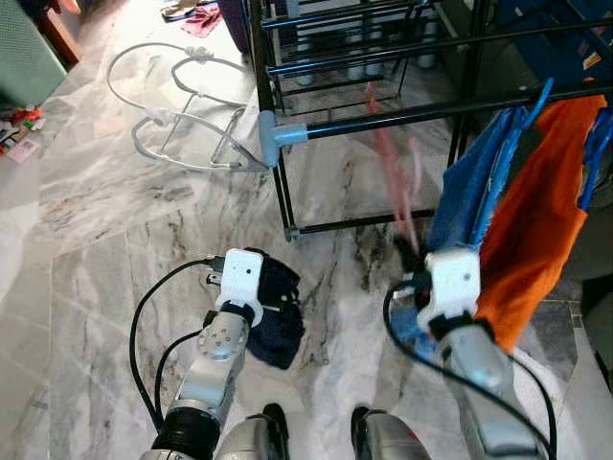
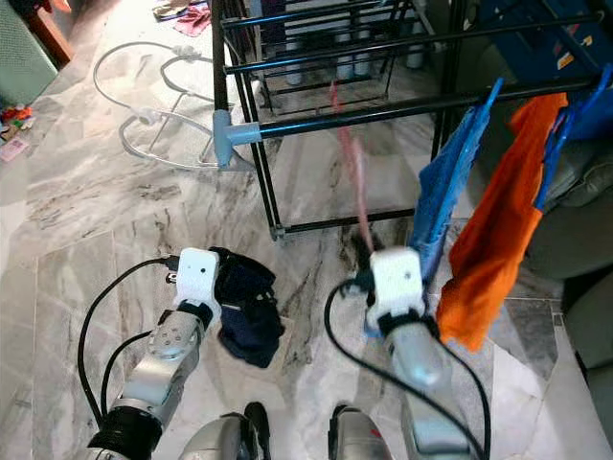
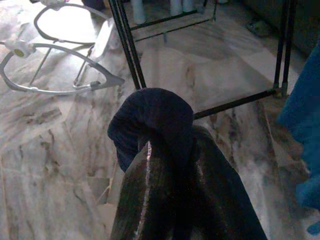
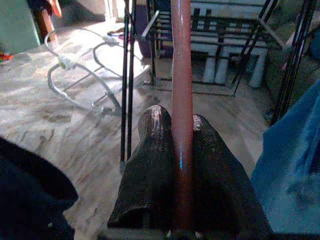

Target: Hang hanger

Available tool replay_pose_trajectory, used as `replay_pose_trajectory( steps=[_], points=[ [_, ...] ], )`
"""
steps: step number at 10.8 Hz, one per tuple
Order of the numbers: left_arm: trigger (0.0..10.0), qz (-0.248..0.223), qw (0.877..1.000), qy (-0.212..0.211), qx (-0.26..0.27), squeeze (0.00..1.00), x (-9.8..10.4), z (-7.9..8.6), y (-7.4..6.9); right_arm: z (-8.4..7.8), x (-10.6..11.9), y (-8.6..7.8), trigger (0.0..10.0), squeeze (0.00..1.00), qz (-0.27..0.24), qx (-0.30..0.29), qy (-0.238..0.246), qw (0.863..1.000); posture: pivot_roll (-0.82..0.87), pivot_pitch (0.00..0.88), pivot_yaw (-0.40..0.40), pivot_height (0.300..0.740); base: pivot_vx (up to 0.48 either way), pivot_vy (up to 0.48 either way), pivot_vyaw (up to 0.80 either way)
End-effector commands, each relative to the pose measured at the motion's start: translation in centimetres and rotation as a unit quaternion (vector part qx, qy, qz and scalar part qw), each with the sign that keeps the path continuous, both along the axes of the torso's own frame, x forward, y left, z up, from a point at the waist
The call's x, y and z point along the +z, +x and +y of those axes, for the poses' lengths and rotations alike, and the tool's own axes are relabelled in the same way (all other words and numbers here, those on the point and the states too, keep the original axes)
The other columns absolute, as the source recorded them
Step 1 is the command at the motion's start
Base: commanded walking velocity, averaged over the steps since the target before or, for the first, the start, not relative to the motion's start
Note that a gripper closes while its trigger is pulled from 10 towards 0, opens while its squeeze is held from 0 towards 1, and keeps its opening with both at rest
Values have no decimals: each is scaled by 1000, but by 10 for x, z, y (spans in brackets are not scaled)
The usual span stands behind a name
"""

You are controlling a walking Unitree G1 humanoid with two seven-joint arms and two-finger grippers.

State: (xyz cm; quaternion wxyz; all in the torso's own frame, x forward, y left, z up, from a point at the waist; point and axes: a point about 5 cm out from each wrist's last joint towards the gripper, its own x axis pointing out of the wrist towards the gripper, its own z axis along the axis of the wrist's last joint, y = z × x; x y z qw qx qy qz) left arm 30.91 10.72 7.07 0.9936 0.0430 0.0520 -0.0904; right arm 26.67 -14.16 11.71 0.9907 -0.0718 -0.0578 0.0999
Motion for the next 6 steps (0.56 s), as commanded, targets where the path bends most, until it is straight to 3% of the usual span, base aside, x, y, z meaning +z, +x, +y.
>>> replay_pose_trajectory(
  steps=[1,3,6],
  points=[
    [10000,-1,1000,5,4,0,-1,2,0,2,-5,-3,5020,0,8,3,9,1000,-193,232,104,740,0,0,0],
    [10000,8,1000,7,5,0,-5,3,-2,2,-26,-6,10000,0,52,-8,29,998,-188,234,100,740,0,0,0],
    [10000,16,1000,7,7,0,-10,2,-5,3,-30,-4,10000,0,62,-10,37,997,-182,242,92,740,-81,0,0]
  ],
)
